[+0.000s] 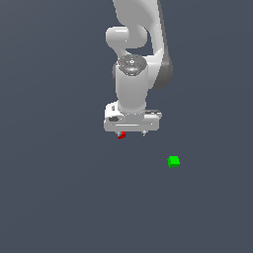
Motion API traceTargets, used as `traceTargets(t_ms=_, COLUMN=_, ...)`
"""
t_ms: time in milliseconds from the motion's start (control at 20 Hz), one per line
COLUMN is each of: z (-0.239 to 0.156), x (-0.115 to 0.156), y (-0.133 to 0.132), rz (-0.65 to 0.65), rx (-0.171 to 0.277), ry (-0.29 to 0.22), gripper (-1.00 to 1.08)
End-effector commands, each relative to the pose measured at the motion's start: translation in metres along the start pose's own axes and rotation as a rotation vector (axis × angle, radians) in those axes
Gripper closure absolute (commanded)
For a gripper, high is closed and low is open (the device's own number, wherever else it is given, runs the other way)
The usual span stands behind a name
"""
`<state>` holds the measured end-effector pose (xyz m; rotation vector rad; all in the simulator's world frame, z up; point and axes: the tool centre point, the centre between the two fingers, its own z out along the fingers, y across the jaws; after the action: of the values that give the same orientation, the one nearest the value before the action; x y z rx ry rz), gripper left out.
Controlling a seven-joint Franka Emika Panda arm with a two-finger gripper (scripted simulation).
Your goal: Stack the red cube on top of the green cube.
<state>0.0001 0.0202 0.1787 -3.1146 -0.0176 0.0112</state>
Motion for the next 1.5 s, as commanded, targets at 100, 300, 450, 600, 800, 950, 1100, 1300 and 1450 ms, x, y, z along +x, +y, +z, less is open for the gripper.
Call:
traceTargets(t_ms=100, z=0.000, x=-0.001, y=0.000, rz=-0.001, rx=0.000, ry=0.000, gripper=-0.92)
traceTargets(t_ms=300, z=0.004, x=-0.005, y=0.001, rz=-0.013, rx=-0.001, ry=0.000, gripper=-0.92)
traceTargets(t_ms=450, z=0.010, x=-0.012, y=0.003, rz=-0.030, rx=-0.003, ry=0.000, gripper=-0.92)
traceTargets(t_ms=600, z=0.018, x=-0.021, y=0.006, rz=-0.054, rx=-0.005, ry=0.000, gripper=-0.92)
traceTargets(t_ms=800, z=0.034, x=-0.039, y=0.012, rz=-0.099, rx=-0.009, ry=0.001, gripper=-0.92)
traceTargets(t_ms=950, z=0.049, x=-0.056, y=0.019, rz=-0.144, rx=-0.013, ry=0.001, gripper=-0.92)
traceTargets(t_ms=1100, z=0.065, x=-0.072, y=0.026, rz=-0.188, rx=-0.016, ry=0.001, gripper=-0.92)
traceTargets(t_ms=1300, z=0.083, x=-0.091, y=0.036, rz=-0.239, rx=-0.021, ry=0.002, gripper=-0.92)
traceTargets(t_ms=1450, z=0.094, x=-0.101, y=0.043, rz=-0.271, rx=-0.024, ry=0.002, gripper=-0.92)
